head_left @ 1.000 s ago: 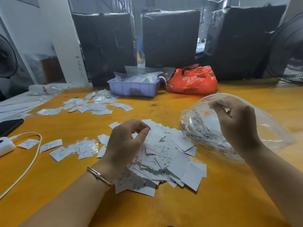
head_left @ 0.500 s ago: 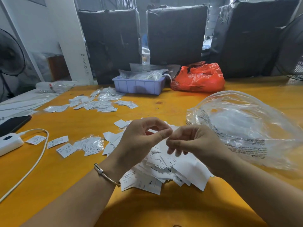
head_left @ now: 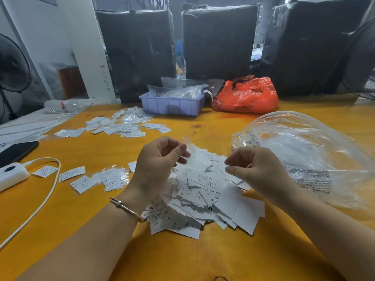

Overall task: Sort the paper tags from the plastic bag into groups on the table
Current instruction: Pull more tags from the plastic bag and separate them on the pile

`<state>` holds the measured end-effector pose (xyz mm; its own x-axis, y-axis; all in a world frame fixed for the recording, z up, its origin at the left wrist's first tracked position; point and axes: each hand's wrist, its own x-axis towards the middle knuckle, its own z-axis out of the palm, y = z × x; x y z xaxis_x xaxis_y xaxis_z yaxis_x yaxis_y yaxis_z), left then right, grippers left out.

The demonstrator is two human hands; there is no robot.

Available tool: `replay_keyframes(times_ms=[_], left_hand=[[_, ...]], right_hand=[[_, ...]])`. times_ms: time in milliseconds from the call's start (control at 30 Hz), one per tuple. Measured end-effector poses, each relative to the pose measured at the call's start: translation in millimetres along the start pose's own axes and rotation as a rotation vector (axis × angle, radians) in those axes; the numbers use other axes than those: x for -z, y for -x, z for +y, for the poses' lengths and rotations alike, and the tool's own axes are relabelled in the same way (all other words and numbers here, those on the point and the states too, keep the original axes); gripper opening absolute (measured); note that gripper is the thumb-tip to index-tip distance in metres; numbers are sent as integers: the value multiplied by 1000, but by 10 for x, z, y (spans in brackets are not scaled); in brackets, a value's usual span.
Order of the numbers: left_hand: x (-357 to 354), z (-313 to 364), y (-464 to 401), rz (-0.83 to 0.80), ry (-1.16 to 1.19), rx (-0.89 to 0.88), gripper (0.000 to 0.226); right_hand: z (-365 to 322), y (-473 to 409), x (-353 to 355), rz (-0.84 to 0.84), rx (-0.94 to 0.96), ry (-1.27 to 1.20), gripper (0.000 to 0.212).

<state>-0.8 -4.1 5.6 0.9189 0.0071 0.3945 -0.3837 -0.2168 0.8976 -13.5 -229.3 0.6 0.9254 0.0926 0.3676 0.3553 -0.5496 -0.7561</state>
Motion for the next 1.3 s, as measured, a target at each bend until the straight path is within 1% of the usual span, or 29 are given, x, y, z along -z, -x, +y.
replay_keyframes(times_ms=[67, 133, 200, 267, 467, 567, 700, 867, 967, 1100, 1233, 1300], left_hand=[[3, -16, -2, 10, 1, 11, 9], [3, -19, 2, 28, 10, 12, 10], [1, -6, 2, 50, 26, -1, 12], [-1, 7, 1, 71, 34, -17, 14], [7, -19, -5, 101, -20, -27, 14], [9, -23, -10, 114, -34, -35, 12], [-2, -10, -7, 108, -42, -39, 12], [-1, 4, 7, 61, -42, -26, 8], [-9, 8, 19, 27, -72, -44, 9], [-13, -7, 23, 19, -80, -53, 16], [4, -10, 16, 24, -34, -39, 16], [7, -13, 15, 21, -12, -23, 16]], right_hand=[[25, 5, -35, -90, 31, 155, 16], [40, 16, -123, -176, 66, 251, 25], [31, 25, -215, -213, 117, 332, 31], [6, 15, -264, -220, 141, 360, 34], [-12, 3, -256, -255, 95, 243, 27], [-26, 6, -262, -232, 99, 192, 27], [-34, 20, -276, -230, 115, 200, 27], [-23, 0, -274, -267, 81, 170, 40], [-40, 10, -268, -271, 93, 158, 37], [-58, 32, -270, -252, 139, 155, 27], [-46, 31, -282, -279, 117, 177, 37], [-44, 18, -282, -285, 123, 176, 37]])
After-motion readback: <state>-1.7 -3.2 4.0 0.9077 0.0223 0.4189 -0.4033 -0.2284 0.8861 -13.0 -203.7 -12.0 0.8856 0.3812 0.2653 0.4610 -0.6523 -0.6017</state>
